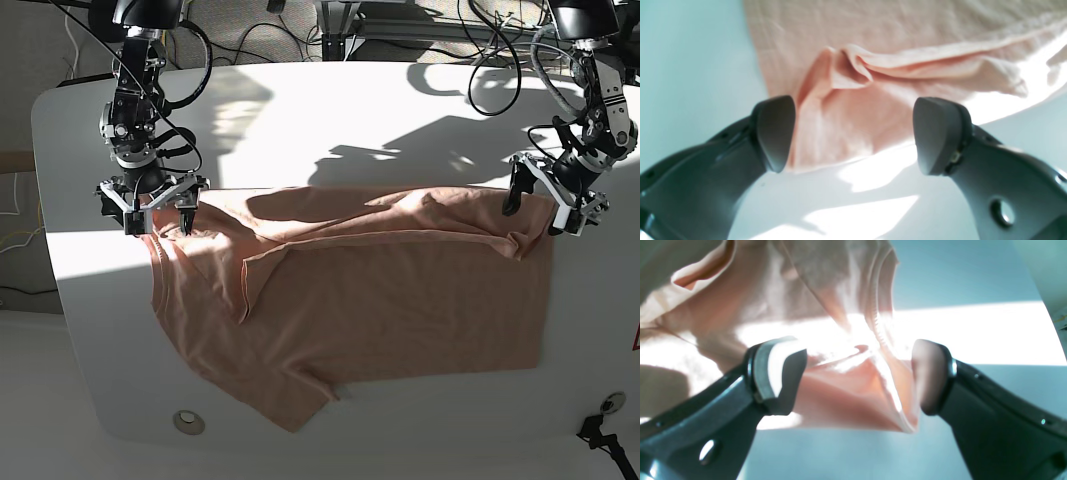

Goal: Fold the T-shirt properly
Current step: 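Release the folded edge and raise both grippers back toward the collar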

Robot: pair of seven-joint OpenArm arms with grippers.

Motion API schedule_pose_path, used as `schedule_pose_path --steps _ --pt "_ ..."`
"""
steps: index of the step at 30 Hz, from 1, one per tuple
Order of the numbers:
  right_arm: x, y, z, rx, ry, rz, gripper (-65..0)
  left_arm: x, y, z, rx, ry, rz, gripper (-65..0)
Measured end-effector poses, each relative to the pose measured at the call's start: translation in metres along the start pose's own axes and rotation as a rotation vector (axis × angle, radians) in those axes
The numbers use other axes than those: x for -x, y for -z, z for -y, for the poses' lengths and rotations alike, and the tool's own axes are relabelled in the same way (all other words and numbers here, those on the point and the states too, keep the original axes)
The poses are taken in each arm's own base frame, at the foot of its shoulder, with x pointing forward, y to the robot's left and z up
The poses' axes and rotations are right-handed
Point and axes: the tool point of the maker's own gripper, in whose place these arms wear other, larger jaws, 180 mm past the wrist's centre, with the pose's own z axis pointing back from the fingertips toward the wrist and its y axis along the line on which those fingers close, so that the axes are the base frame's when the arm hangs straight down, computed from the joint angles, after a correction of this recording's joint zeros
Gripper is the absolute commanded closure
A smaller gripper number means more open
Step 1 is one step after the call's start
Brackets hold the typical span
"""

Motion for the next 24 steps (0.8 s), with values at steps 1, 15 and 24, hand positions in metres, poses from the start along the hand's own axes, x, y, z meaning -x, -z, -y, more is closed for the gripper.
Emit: schedule_pose_path --steps 1,15,24 --pt "0.001 0.0 -0.003 -0.01 0.013 0.001 -50.7 0.0 0.002 0.006 0.016 0.007 -0.007 -52.6" --pt "0.007 -0.002 -0.012 -0.018 0.049 -0.008 -50.7 -0.004 0.047 0.014 0.065 -0.059 -0.042 0.0" --pt "0.007 -0.001 -0.014 -0.024 0.051 -0.008 -50.5 0.019 0.065 0.042 0.15 -0.087 -0.107 0.0"
